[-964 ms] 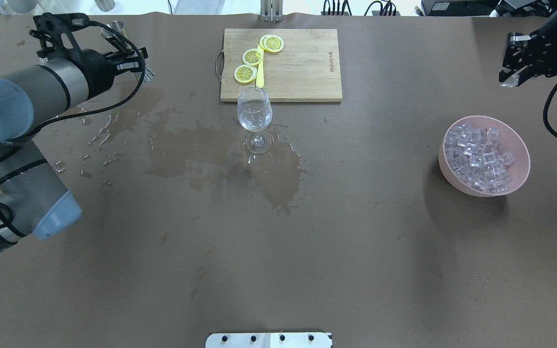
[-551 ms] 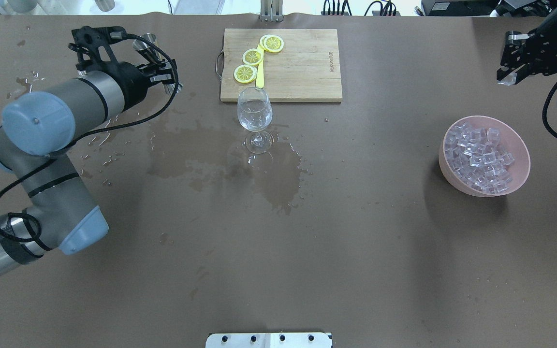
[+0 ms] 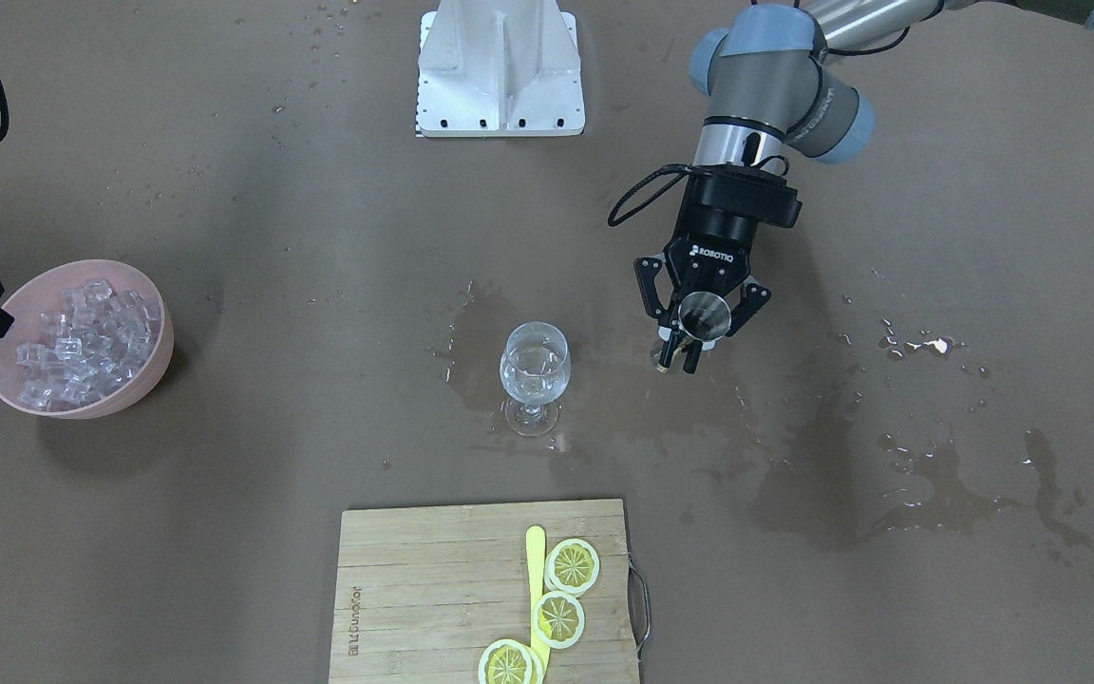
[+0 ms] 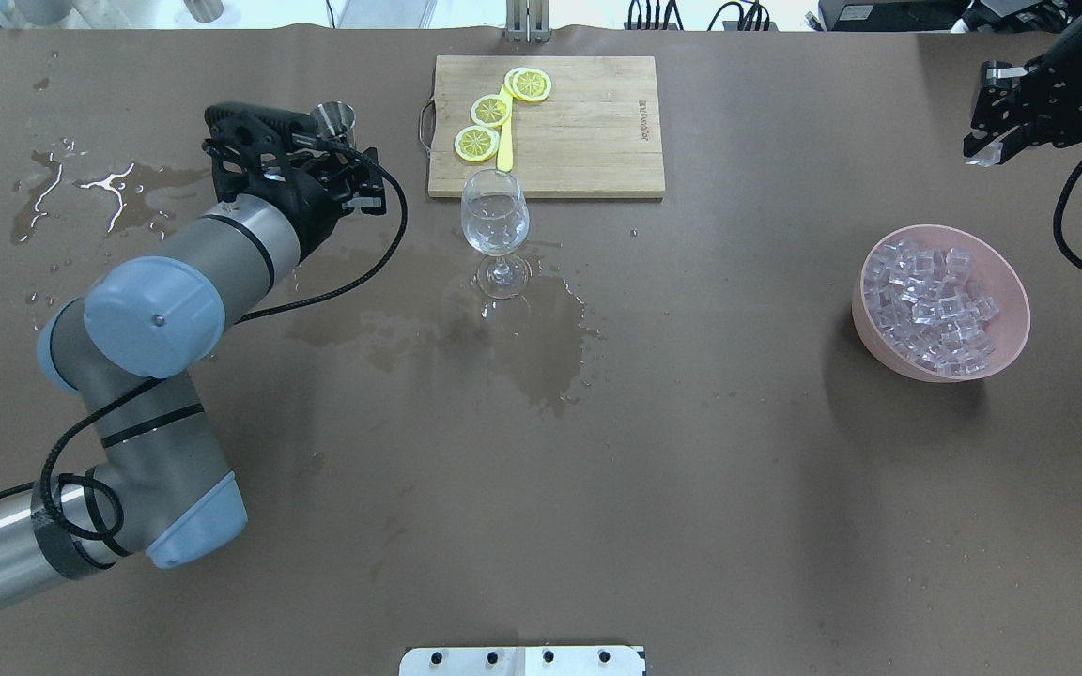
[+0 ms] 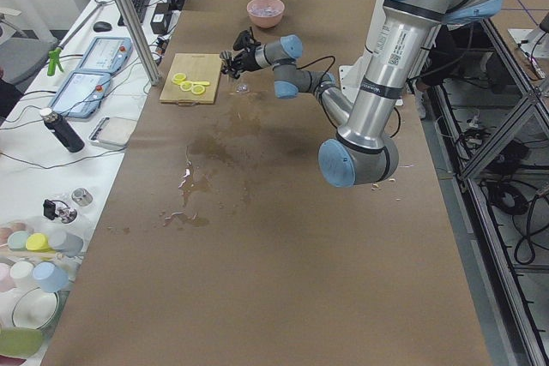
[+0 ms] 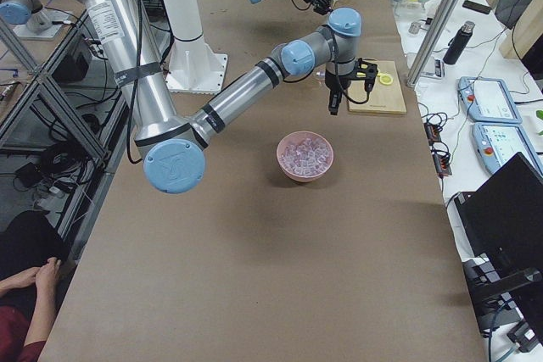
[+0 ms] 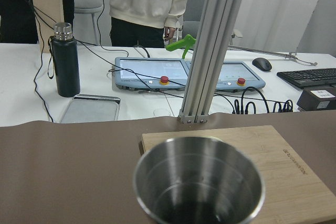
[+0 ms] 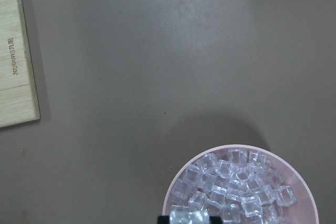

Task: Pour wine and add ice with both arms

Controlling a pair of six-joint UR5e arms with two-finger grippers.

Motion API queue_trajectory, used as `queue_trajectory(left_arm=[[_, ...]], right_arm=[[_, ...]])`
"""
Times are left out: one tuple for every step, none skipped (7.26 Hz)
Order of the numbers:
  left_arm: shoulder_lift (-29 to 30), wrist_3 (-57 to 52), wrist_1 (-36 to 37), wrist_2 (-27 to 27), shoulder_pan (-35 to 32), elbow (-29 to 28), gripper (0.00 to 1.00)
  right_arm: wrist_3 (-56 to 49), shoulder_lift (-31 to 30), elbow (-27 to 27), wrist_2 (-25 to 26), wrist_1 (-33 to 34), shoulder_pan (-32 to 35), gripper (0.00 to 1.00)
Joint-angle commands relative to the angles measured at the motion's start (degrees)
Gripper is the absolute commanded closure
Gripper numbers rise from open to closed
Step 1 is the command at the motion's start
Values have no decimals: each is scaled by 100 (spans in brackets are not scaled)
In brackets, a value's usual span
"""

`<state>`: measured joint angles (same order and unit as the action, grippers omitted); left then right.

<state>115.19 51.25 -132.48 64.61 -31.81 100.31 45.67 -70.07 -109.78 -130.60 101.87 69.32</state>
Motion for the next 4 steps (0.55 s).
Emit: queue_trajectory(left_arm=[[310,-674,747,-421,209,146,100],[364,-852,907,-458,245,138,100],[521,-1341,1047,-458,254,112,100],[574,-1554,1084,-458,254,59,100]], right_arm=[[3,-6,-26,8,0,-14,92],[3,-6,-26,8,0,-15,92],[-6,-15,-17,8,0,-15,92],[-6,-15,-17,8,0,-15,92]])
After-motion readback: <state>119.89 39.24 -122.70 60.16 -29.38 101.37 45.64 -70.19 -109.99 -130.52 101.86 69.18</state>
